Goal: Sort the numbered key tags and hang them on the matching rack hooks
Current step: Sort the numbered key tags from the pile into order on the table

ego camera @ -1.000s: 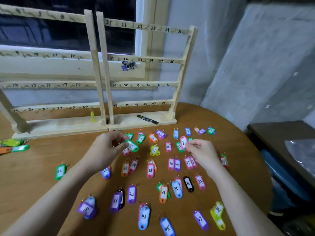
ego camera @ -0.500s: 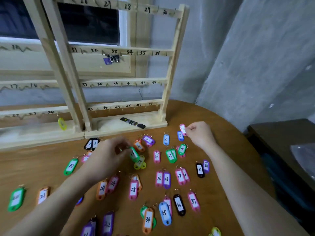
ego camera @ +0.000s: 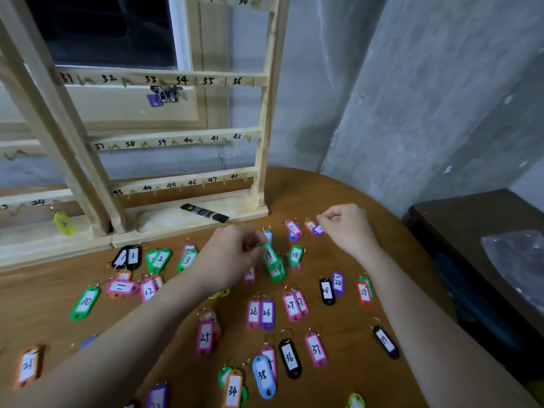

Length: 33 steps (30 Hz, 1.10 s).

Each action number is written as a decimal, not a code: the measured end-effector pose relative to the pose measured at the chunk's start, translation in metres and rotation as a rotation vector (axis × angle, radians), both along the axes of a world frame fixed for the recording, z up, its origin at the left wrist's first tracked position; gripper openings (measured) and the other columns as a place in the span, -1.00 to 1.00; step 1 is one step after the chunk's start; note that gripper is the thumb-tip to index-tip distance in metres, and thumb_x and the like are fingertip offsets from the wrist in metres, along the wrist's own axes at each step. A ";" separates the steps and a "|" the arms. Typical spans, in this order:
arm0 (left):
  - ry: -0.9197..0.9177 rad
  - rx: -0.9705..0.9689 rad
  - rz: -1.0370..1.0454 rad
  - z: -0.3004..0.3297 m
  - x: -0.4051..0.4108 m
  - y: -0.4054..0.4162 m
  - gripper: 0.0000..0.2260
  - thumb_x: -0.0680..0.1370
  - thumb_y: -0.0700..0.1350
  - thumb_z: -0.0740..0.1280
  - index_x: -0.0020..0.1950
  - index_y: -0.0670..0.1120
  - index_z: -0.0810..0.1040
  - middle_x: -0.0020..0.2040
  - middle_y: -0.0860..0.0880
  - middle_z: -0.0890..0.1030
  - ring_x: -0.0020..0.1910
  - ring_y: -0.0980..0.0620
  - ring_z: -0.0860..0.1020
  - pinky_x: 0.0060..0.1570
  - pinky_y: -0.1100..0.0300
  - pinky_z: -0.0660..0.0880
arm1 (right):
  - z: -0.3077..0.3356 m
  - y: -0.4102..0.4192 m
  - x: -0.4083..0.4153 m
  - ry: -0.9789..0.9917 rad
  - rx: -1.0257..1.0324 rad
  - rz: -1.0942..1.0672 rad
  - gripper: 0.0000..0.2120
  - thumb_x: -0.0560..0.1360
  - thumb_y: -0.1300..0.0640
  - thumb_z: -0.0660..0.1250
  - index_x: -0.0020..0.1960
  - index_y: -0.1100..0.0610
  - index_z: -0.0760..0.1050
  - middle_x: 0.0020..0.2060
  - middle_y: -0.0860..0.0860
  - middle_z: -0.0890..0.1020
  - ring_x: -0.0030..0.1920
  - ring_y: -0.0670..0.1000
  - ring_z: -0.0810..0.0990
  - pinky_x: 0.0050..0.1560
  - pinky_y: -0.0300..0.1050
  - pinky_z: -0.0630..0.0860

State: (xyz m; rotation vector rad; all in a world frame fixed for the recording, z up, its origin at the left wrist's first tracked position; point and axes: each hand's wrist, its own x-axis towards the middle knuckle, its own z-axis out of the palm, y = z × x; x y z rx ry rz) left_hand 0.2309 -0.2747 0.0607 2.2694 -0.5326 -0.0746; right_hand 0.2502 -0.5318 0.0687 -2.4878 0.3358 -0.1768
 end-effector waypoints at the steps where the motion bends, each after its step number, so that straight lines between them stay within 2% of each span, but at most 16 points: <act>1: -0.004 0.012 -0.024 -0.002 0.005 -0.014 -0.85 0.56 -0.14 0.43 -0.11 0.11 0.57 -0.23 0.14 0.60 -0.22 0.19 0.54 -0.14 0.18 0.48 | 0.003 -0.006 -0.008 -0.018 0.037 -0.016 -0.81 0.56 0.07 0.41 -0.23 0.02 0.65 -0.37 -0.09 0.67 -0.27 -0.08 0.66 -0.24 -0.20 0.51; 5: -0.016 0.088 -0.102 -0.009 0.016 -0.064 -0.95 0.59 -0.10 0.39 0.01 0.04 0.64 -0.07 0.07 0.67 -0.06 0.11 0.61 0.04 0.11 0.58 | 0.008 -0.028 -0.044 -0.052 0.120 -0.071 -0.83 0.56 0.10 0.42 -0.21 0.05 0.66 -0.38 -0.08 0.67 -0.28 -0.09 0.67 -0.28 -0.24 0.50; 9: -0.123 0.149 -0.140 -0.012 0.029 -0.100 -0.92 0.58 -0.09 0.38 0.03 0.01 0.66 -0.06 0.01 0.70 -0.02 -0.04 0.62 0.06 0.02 0.54 | 0.011 -0.044 -0.074 -0.023 0.166 -0.098 -0.85 0.58 0.07 0.40 -0.15 0.05 0.66 -0.34 -0.07 0.69 -0.23 -0.07 0.69 -0.19 -0.14 0.58; 11: -0.155 0.186 -0.144 -0.012 0.036 -0.111 -0.89 0.59 -0.08 0.37 0.07 0.00 0.66 -0.03 -0.02 0.69 0.03 -0.07 0.60 0.09 0.01 0.51 | 0.012 -0.050 -0.084 -0.014 0.189 -0.114 -0.85 0.59 0.07 0.38 -0.14 0.03 0.66 -0.31 -0.07 0.69 -0.21 -0.08 0.68 -0.23 -0.19 0.55; 14: -0.183 0.245 -0.141 -0.015 0.044 -0.121 -0.85 0.60 -0.07 0.36 0.13 -0.02 0.66 0.03 -0.05 0.68 0.10 -0.09 0.57 0.15 0.02 0.48 | 0.012 -0.058 -0.095 -0.017 0.213 -0.131 -0.85 0.59 0.07 0.38 -0.14 0.02 0.66 -0.31 -0.09 0.69 -0.20 -0.15 0.66 -0.23 -0.31 0.45; 21: -0.231 0.384 -0.223 -0.022 0.056 -0.122 -0.83 0.61 0.04 0.35 0.15 0.06 0.64 0.08 0.05 0.68 0.11 -0.04 0.55 0.19 0.00 0.46 | 0.012 -0.061 -0.108 -0.029 0.227 -0.126 -0.85 0.60 0.07 0.37 -0.11 0.02 0.67 -0.29 -0.11 0.68 -0.17 -0.24 0.63 -0.18 -0.36 0.40; 24: -0.305 0.418 -0.239 -0.013 0.056 -0.108 -0.83 0.62 0.05 0.32 0.16 0.10 0.64 0.09 0.08 0.68 0.10 -0.05 0.54 0.20 -0.03 0.43 | 0.013 -0.055 -0.109 -0.060 0.254 -0.110 -0.84 0.59 0.09 0.37 -0.12 0.03 0.68 -0.32 -0.10 0.69 -0.22 -0.26 0.63 -0.23 -0.42 0.40; 27: -0.362 0.354 -0.212 0.008 0.051 -0.071 -0.89 0.60 -0.03 0.35 0.04 0.08 0.67 -0.03 0.07 0.70 0.02 -0.05 0.58 0.14 -0.03 0.47 | 0.019 -0.039 -0.106 -0.092 0.305 -0.080 -0.84 0.59 0.10 0.37 -0.12 0.05 0.69 -0.33 -0.06 0.69 -0.27 -0.24 0.63 -0.28 -0.45 0.42; 30: -0.363 0.327 -0.078 0.022 0.043 -0.006 -0.92 0.58 -0.09 0.37 -0.04 0.05 0.66 -0.11 0.08 0.68 -0.08 -0.06 0.59 0.00 0.00 0.46 | 0.022 -0.012 -0.100 -0.104 0.403 -0.036 -0.82 0.59 0.11 0.37 -0.15 0.10 0.68 -0.35 -0.03 0.68 -0.42 -0.23 0.54 -0.28 -0.31 0.40; 33: -0.310 0.335 0.123 0.023 0.027 0.065 -0.91 0.59 -0.09 0.36 0.01 0.06 0.65 -0.11 0.09 0.67 -0.08 -0.06 0.60 0.01 -0.03 0.51 | 0.024 0.023 -0.091 -0.101 0.472 0.037 -0.81 0.58 0.12 0.38 -0.17 0.14 0.67 -0.39 -0.04 0.64 -0.46 -0.21 0.48 -0.25 -0.20 0.41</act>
